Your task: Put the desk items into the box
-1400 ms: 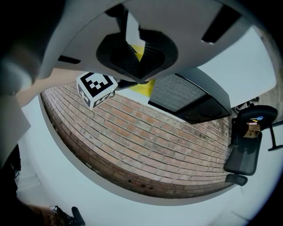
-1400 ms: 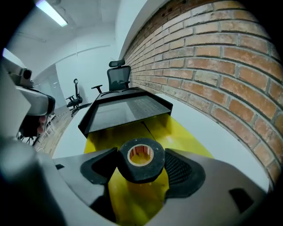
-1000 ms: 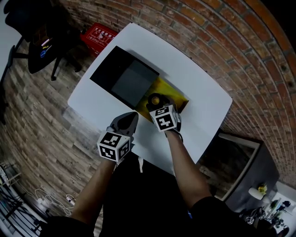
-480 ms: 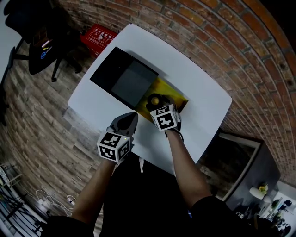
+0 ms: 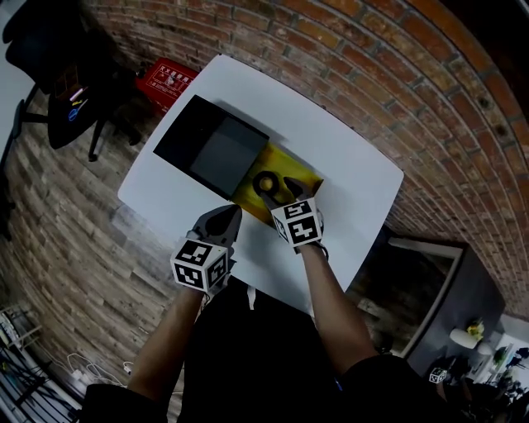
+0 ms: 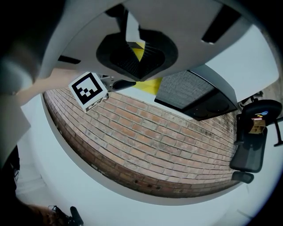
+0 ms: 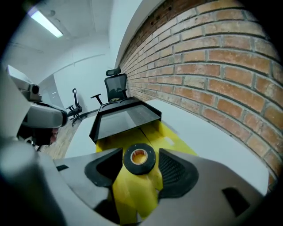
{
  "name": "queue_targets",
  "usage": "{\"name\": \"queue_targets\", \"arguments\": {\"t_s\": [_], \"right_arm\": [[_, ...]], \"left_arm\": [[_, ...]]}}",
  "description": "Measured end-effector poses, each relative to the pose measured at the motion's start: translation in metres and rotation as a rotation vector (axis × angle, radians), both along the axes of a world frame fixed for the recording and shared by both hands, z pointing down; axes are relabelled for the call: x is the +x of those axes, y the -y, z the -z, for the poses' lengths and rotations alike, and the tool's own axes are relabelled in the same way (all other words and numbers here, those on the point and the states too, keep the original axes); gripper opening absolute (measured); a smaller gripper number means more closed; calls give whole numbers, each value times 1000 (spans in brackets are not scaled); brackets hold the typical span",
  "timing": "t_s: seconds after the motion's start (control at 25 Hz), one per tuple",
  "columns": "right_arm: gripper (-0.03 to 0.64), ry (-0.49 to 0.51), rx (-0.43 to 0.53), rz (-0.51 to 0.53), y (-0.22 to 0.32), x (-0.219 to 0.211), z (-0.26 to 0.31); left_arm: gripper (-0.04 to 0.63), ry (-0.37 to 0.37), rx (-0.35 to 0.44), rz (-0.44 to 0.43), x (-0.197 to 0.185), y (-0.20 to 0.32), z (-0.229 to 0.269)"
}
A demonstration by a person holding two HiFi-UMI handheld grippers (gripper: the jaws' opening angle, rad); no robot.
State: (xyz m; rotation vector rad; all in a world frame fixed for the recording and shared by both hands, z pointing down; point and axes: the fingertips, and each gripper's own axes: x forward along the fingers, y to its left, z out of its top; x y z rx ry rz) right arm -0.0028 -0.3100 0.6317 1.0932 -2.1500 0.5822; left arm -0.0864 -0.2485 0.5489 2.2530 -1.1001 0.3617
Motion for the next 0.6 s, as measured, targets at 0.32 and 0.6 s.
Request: {"name": "queue_targets", "arguments": {"t_s": [0.32,0.6], "right_arm": [[96,77,47,-29,-29,19,30],[39,159,92,-61,-53,41,65]], "left_arm": [[6,10,23,-15,7,-9,11],[6,12,50,-25,14,-17,25]]}}
